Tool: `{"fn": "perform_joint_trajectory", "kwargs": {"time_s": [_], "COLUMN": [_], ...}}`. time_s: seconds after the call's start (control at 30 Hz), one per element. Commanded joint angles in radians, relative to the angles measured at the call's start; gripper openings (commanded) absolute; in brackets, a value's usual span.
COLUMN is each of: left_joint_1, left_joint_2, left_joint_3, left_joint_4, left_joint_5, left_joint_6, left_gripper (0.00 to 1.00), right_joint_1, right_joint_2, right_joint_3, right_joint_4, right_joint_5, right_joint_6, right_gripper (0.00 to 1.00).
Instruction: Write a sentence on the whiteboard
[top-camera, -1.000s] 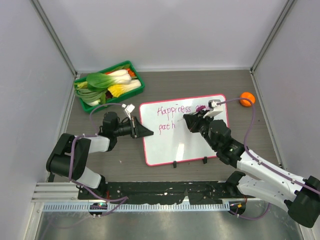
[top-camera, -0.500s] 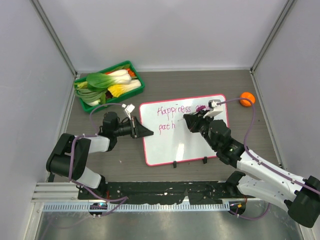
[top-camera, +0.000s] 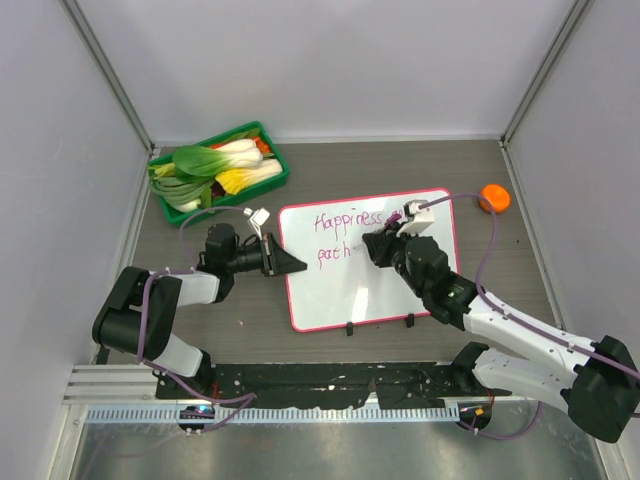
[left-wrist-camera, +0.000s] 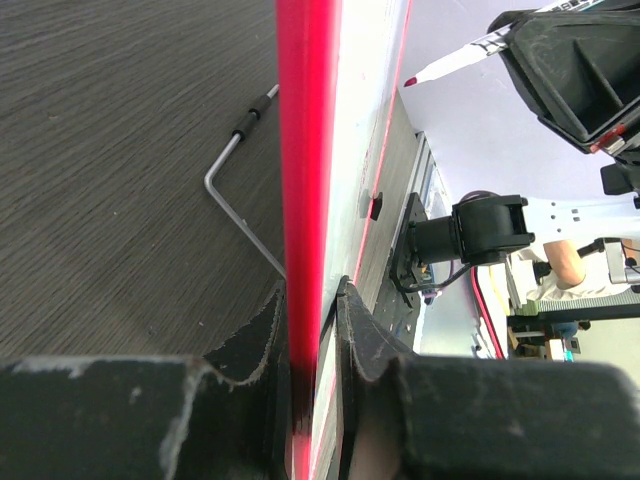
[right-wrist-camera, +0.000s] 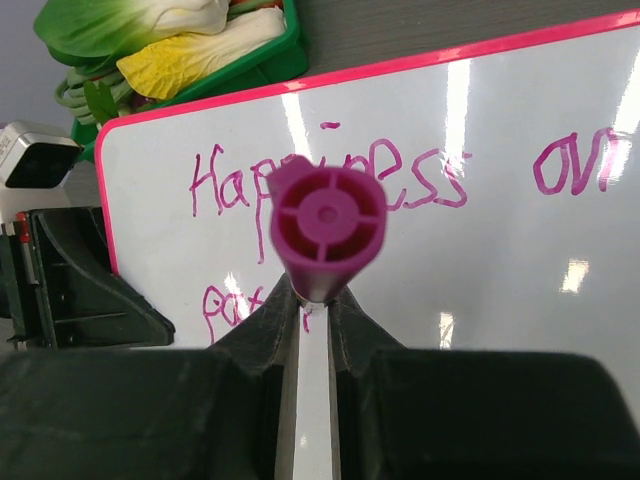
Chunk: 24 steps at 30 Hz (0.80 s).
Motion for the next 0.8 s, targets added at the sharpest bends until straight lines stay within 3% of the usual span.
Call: {"fn": "perform_joint_trajectory", "kwargs": {"time_s": [0.0, 0.57, 0.77], "left_joint_1": [-0.017, -0.017, -0.017], "left_joint_2": [0.014, 0.016, 0.010], "left_joint_3": [-0.019, -0.019, -0.022], "left_joint_4": [-0.128, -0.126, -0.126], "left_joint_5": [-0.149, -0.149, -0.152], "left_joint_6": [0.136, 0.136, 0.137], "left_gripper": [0.00, 0.00, 0.00], "right_joint_1": [-0.001, 0.000, -0.001], "right_joint_2": [0.013, 0.054, -0.019], "right_joint_3": [0.012, -0.008, -0.005], "right_joint_4": [0.030, -0.026, -0.019], "right_joint_5": [0.024, 0.073, 0.038], "right_joint_6": [-0.018, -0.033, -0.009], "right_gripper": [0.01, 0.01, 0.01]}}
